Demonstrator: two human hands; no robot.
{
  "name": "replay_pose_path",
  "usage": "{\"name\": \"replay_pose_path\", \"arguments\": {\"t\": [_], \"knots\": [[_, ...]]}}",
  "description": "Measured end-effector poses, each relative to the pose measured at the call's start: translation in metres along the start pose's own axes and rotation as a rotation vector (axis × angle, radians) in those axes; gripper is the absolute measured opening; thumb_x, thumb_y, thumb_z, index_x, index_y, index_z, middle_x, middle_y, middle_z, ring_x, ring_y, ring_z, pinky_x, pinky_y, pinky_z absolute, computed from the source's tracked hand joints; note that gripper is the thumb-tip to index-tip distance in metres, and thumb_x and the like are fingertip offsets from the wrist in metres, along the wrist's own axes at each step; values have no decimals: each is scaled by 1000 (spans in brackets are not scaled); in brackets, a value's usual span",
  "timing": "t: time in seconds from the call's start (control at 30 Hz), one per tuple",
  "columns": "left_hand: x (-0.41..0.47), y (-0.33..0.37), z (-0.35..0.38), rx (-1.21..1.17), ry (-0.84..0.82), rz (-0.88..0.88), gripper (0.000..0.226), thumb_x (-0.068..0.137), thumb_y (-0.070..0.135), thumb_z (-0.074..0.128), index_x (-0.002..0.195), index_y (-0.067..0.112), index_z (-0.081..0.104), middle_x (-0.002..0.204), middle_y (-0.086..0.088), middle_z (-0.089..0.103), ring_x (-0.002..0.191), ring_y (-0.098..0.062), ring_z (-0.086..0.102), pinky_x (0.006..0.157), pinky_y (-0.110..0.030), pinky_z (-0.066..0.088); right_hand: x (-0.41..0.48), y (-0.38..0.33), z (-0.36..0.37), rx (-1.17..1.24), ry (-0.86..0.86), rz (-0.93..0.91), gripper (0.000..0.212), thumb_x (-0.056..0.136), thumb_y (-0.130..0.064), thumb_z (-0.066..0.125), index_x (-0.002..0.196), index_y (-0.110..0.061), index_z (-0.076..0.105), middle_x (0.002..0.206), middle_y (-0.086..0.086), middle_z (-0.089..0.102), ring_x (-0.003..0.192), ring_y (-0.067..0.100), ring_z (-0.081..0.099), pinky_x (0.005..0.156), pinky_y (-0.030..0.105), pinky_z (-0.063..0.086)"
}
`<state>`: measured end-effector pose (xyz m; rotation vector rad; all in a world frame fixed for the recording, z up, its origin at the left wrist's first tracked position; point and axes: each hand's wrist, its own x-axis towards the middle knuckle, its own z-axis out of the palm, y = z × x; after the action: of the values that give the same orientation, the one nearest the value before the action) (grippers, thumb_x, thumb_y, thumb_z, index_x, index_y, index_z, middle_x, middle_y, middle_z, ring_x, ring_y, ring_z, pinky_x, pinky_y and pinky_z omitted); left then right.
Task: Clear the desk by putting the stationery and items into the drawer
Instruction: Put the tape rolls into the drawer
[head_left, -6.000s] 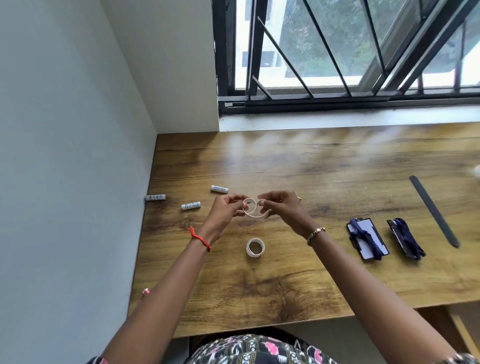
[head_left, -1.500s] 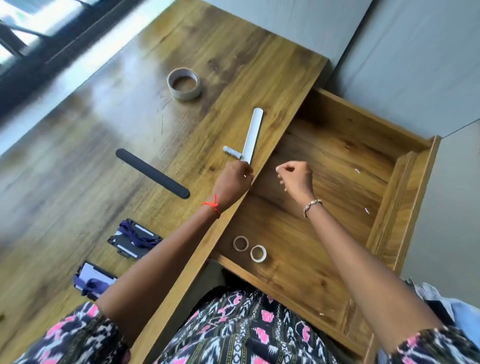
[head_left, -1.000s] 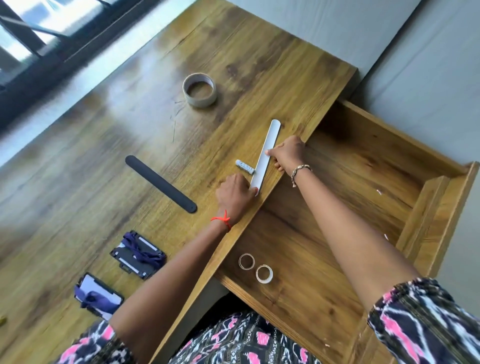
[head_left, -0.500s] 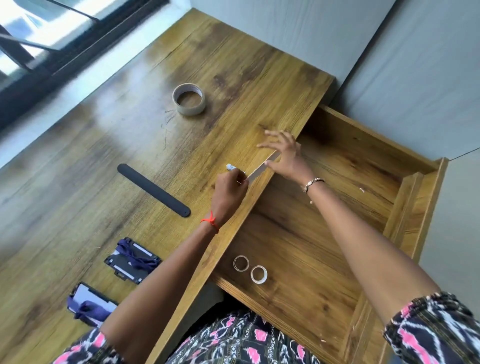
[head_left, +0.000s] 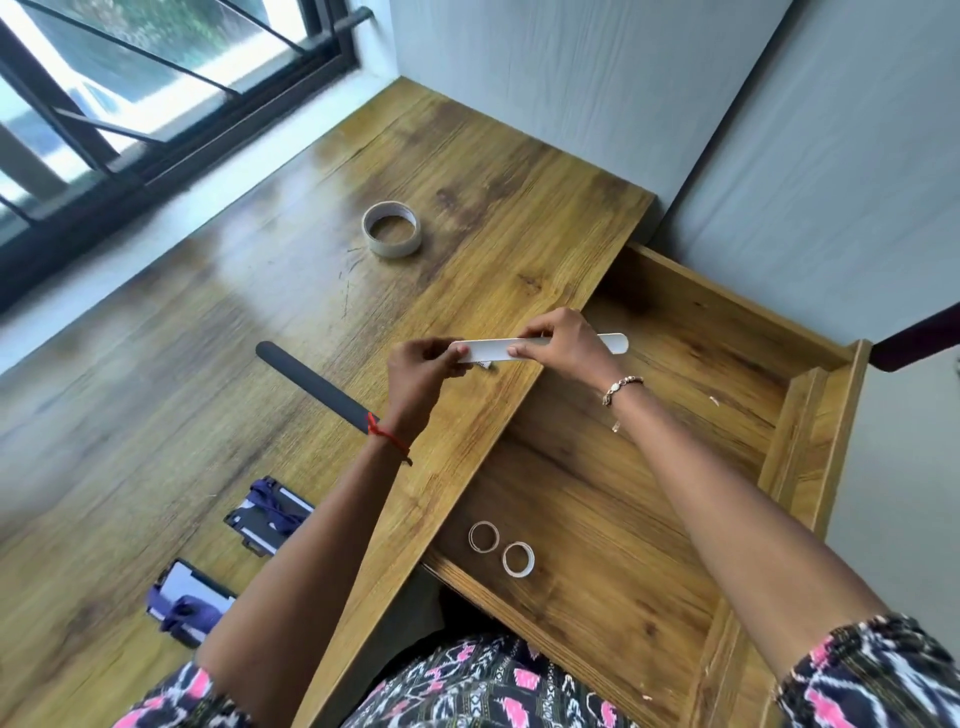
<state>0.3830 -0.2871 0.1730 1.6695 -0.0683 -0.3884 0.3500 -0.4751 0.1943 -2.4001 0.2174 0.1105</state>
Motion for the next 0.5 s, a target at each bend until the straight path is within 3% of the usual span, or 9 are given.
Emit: {"name": "replay_pose_path", "arguments": {"t": [0.1, 0.2, 0.33, 0.4, 0.5], "knots": [[1, 2, -6, -349, -52, -250, 25, 89, 6, 57, 106, -12, 60, 82, -15, 67, 64, -11, 68, 63, -16, 56, -6, -2, -3, 166, 22, 28, 19, 76, -20, 74, 89, -6, 74, 81, 9, 69, 69, 6, 54, 56, 6, 36], [0, 1, -6, -580, -74, -376, 21, 91, 10, 54, 100, -8, 62, 74, -11, 68, 69, -15, 67, 65, -19, 57, -9, -5, -4, 321, -7, 46, 21, 75, -17, 76, 90, -3, 73, 80, 9, 70, 70, 8, 57, 57, 11, 42], [-3, 5, 6, -879, -32, -450, 22, 94, 17, 51, 82, -1, 57, 51, -1, 58, 49, -6, 61, 63, -19, 57, -9, -19, 3, 594, -43, 29, 23, 75, -11, 75, 92, 4, 70, 74, 3, 67, 55, 0, 56, 49, 15, 43], [-4, 7, 8, -815, -48, -459, 21, 94, 13, 51, 79, -1, 58, 67, -8, 60, 55, -9, 64, 59, -19, 56, -8, -26, 5, 638, -35, 25, 23, 74, -11, 75, 91, 4, 70, 73, 2, 68, 57, 0, 58, 50, 15, 45], [-7, 8, 8, -676, -178, -467, 25, 95, 23, 49, 98, 2, 62, 95, -17, 66, 84, -22, 68, 67, -23, 58, -9, -31, 4, 573, -19, -22, 22, 72, -14, 78, 87, 1, 71, 75, 3, 69, 63, 2, 63, 57, 15, 47]]}}
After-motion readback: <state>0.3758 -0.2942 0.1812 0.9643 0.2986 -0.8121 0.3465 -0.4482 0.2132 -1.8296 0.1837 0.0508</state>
